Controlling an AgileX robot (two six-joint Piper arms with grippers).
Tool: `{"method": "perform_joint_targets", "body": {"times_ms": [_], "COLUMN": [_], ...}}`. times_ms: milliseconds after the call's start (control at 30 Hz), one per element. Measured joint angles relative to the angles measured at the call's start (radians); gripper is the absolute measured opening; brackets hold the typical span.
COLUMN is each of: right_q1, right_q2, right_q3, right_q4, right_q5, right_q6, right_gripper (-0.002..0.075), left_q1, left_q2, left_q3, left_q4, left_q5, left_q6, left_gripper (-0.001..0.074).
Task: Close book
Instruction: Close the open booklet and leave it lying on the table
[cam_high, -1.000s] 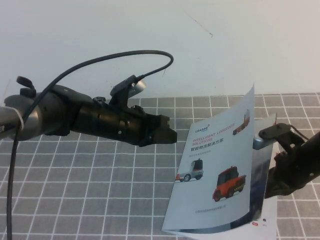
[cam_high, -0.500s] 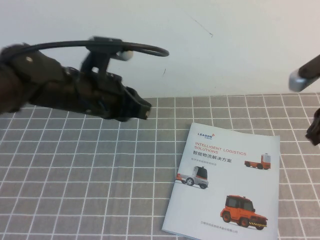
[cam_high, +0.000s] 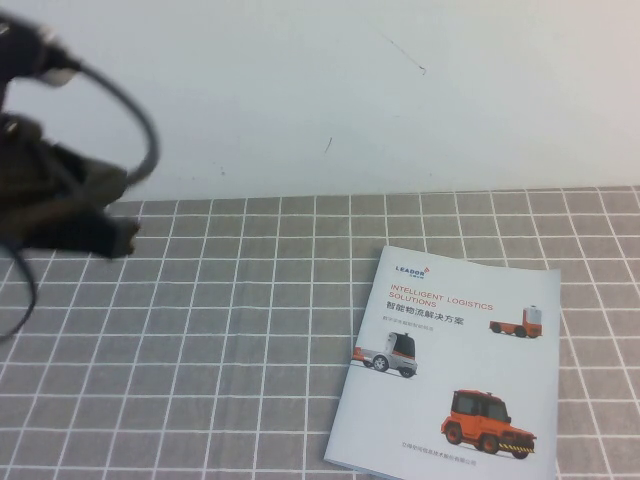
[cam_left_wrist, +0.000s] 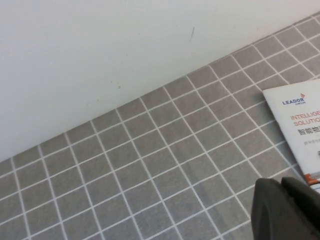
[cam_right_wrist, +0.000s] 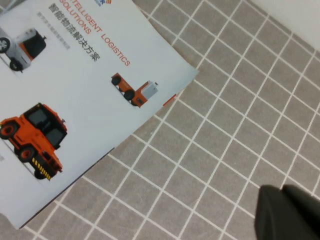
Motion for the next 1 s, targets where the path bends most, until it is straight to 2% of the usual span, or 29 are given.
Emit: {"method": "perform_joint_targets", "body": {"times_ms": [333,500,767,1000], "right_q1": [0.000,0.000,0.000,0.000], "right_q2": [-0.344,-0.567,-0.853,-0.908], "right_q3": [0.351,0.488,0.672,0.770], "right_q4": [-0.069,-0.045,0.084,0.114], "right_q5": [-0.109,-0.203,-0.365,-0.374], "right_q6": [0.015,0.041,0.044,0.044], "right_gripper": [-0.0003,-0.0003,-0.0003,-0.0003], "left_q1": [0.000,0.000,0.000,0.000], "left_q2": [-0.429,-0.631,-0.826,-0.838], "left_q3": [0.513,0.700,0.866,0.890], "left_q4": [0.107,0.107,0.089,0.087], "left_q5": [-0.297,-0.405,-0.475,-0.517], "left_q6": [-0.011,-0.011,-0.013,-0.014], "left_gripper": [-0.0002,-0.0002,-0.0002,-0.0002]}}
